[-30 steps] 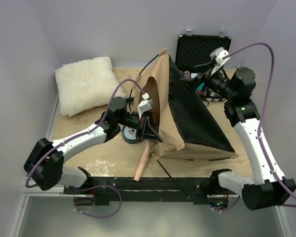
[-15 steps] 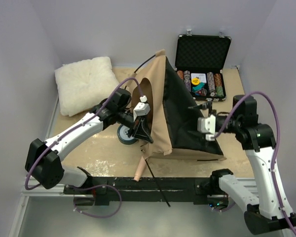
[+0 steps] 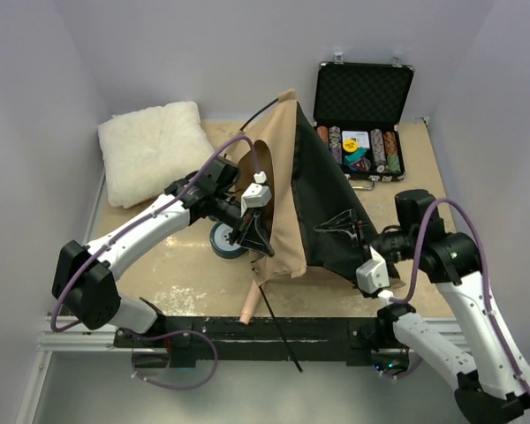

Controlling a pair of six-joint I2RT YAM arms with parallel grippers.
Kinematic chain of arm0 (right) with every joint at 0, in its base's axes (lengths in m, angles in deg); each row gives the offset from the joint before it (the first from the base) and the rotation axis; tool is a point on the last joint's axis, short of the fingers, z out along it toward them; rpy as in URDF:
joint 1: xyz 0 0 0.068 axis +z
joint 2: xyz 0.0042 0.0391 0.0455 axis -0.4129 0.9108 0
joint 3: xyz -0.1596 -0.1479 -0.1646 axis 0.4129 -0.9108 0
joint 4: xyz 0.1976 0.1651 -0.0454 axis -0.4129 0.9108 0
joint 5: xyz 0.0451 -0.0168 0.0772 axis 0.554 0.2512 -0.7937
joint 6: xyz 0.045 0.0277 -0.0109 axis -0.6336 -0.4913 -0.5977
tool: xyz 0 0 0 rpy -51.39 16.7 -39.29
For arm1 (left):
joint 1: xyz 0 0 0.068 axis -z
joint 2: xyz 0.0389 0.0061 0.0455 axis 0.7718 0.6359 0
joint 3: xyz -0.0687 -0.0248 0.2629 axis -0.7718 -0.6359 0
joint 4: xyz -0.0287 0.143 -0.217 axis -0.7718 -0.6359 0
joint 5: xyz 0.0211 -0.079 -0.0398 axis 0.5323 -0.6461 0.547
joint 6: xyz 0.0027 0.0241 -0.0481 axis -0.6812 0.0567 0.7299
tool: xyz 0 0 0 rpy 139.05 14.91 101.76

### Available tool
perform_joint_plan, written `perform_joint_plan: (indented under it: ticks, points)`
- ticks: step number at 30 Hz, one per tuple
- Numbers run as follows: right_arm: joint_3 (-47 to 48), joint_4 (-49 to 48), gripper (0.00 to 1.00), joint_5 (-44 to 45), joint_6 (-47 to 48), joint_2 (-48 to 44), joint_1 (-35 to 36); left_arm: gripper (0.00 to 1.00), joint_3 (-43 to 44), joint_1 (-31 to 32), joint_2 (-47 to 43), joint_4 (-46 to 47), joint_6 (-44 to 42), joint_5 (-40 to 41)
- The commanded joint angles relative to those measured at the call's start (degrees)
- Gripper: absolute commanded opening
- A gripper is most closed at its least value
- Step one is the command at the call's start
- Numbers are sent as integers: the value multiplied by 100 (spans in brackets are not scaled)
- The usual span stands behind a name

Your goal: Set up the pet tent

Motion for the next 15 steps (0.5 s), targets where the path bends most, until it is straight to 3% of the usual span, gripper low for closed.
perform_joint_plan:
  ticks: [1, 10, 15]
  points:
    - [8, 25, 96, -235, 338, 502, 297, 0, 313, -30, 47, -93, -351, -230]
    - [-62, 8, 84, -165, 549, 873, 683, 0, 357, -22, 135, -75, -377, -177]
    - [-150, -931, 70, -235, -460, 855, 920, 0, 498, -22, 223, -154, -421, -160]
